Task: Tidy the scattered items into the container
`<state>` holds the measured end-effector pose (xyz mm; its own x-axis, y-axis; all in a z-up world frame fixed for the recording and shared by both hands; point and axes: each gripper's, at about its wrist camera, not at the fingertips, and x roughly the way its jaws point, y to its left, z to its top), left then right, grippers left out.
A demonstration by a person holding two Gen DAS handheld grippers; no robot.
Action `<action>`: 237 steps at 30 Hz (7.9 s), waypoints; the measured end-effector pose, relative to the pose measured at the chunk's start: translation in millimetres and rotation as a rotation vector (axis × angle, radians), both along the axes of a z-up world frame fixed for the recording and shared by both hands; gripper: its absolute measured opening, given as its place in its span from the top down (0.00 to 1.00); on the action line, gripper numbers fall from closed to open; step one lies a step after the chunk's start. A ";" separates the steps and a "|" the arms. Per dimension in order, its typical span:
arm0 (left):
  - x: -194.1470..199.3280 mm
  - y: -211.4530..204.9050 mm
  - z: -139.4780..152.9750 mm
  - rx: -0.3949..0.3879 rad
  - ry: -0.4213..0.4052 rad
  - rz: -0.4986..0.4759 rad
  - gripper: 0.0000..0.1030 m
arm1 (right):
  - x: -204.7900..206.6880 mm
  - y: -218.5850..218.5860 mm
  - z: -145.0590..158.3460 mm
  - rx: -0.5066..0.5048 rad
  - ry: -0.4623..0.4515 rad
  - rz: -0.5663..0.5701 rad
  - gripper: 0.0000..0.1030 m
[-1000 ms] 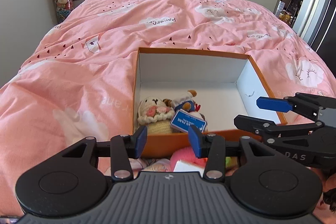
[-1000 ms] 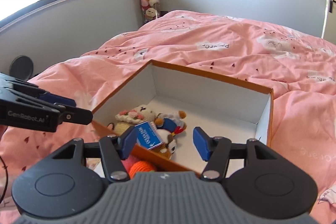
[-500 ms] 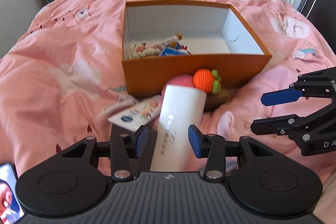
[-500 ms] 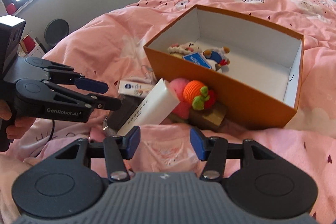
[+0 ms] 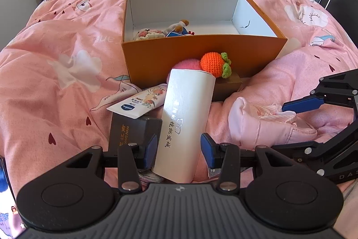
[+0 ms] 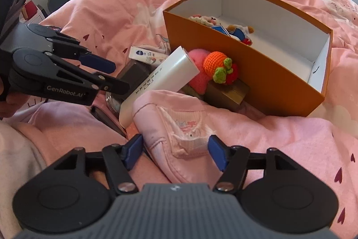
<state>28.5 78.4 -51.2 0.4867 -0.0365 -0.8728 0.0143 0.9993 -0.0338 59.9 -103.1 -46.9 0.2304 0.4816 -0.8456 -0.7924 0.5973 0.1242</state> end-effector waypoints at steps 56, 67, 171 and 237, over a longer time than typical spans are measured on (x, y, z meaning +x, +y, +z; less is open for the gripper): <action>42.9 -4.7 -34.3 0.010 -0.042 -0.075 0.28 | 58.4 -17.5 1.7 0.091 -0.014 -0.104 0.55; 26.6 -3.0 -4.1 -0.017 -0.137 -0.045 0.28 | 56.2 -17.6 17.7 0.111 -0.062 -0.113 0.56; 267.4 -57.9 -75.4 0.680 -0.029 -0.713 0.27 | 232.1 29.7 -43.4 -0.003 0.165 -0.068 0.51; 152.9 7.9 8.2 0.168 -0.229 -0.097 0.26 | 250.8 46.0 -66.3 -0.009 0.340 -0.366 0.48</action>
<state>181.4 86.2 -43.0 0.6729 0.0432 -0.7385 0.0980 0.9843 0.1469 310.7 -57.1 -113.2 0.0936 0.4125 -0.9061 -0.4459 0.8311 0.3323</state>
